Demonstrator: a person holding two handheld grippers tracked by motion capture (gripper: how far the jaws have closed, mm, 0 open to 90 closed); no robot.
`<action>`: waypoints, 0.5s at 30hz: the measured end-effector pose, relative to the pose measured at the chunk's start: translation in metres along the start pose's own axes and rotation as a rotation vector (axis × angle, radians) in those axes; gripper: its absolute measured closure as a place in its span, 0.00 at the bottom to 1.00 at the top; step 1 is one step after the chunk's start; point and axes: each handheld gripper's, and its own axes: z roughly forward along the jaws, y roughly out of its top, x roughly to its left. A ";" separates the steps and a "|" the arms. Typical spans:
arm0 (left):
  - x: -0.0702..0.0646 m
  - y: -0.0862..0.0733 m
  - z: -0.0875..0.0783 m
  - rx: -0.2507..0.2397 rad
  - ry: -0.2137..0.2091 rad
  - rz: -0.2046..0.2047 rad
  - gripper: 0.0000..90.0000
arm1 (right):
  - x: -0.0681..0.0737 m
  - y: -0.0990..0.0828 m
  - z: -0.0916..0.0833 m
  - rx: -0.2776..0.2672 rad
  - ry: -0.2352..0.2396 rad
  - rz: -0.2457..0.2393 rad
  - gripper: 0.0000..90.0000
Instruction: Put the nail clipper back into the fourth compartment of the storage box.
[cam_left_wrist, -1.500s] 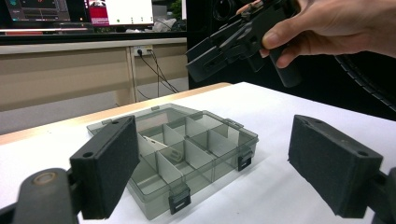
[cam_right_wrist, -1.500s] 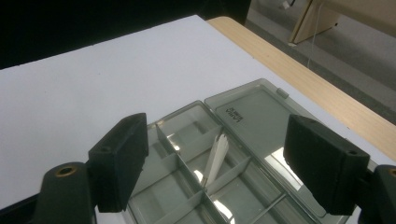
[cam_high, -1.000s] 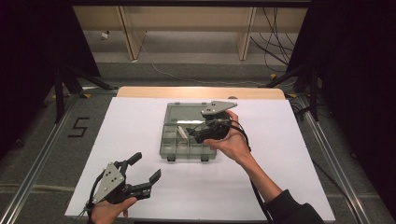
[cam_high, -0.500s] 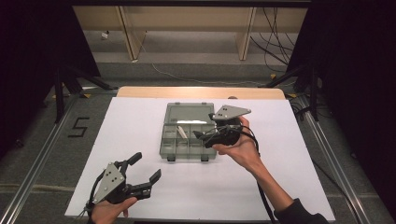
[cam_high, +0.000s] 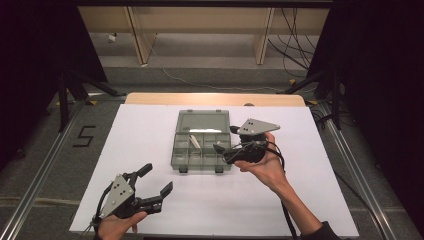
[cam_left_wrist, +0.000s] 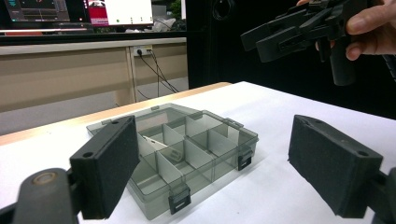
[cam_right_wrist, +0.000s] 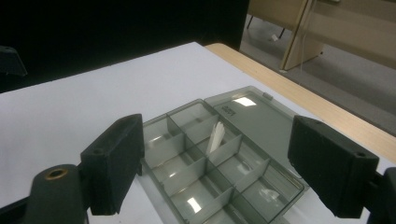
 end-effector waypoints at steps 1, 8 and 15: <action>0.000 0.000 0.000 0.000 0.000 0.000 0.18 | 0.000 0.000 0.000 0.000 0.000 0.000 0.22; 0.000 0.000 0.000 0.000 0.000 -0.001 0.18 | 0.001 -0.005 -0.005 -0.017 0.001 0.001 0.22; 0.001 0.000 0.000 -0.005 -0.003 0.009 0.18 | 0.002 -0.012 -0.010 -0.034 0.001 0.013 0.21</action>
